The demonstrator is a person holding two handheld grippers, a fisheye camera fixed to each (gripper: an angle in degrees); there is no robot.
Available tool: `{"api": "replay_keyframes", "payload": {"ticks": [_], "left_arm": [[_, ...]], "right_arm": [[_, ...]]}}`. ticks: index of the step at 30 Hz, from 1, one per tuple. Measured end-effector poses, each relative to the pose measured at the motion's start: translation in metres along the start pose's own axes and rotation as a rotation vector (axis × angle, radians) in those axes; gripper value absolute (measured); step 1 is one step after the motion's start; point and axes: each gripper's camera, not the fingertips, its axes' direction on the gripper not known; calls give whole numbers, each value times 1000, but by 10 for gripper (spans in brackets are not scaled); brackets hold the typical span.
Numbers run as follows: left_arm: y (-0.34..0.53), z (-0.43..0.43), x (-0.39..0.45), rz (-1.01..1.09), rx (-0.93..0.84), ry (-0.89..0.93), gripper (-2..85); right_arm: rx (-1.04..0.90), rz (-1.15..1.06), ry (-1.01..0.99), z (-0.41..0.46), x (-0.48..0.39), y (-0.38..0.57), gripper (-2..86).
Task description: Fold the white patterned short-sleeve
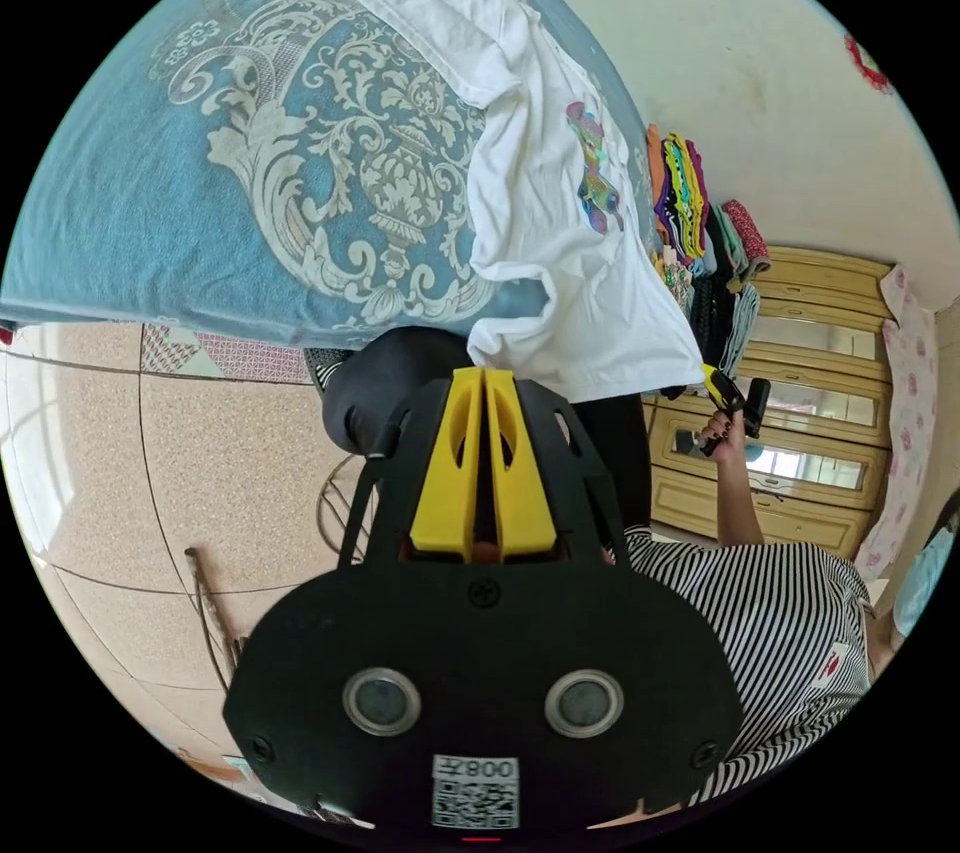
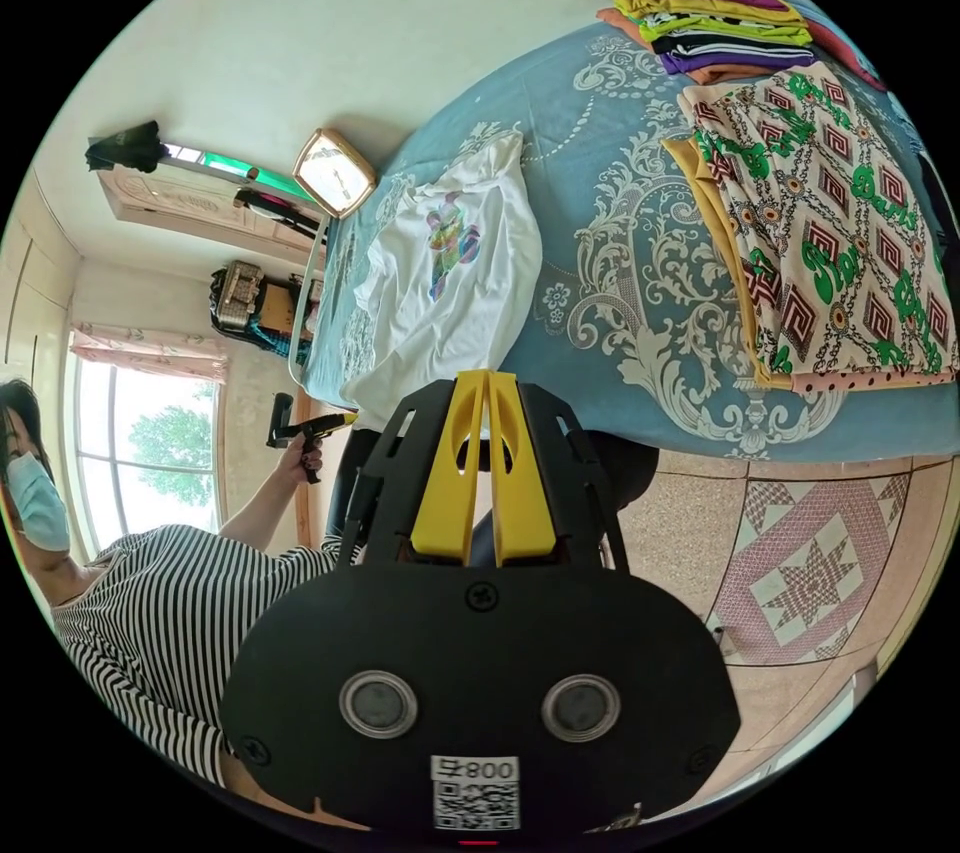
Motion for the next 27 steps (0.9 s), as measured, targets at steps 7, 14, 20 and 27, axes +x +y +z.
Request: {"api": "replay_keyframes", "payload": {"ticks": [7,14,20,27], "left_arm": [[6,-20,-6,-22,55,46,64],[-8,-27,17,65,-36,-197,39],[1,-49,12,88,-33,-193,8],[49,-98,-10,51,61,46,3]], "right_arm": [[-1,-1,-12,2,-3,-10,1],[1,2,-19,3,-7,-18,1],[7,7,-26,2,-8,-22,1],[36,-14,-28,-15,-18,-20,1]]}}
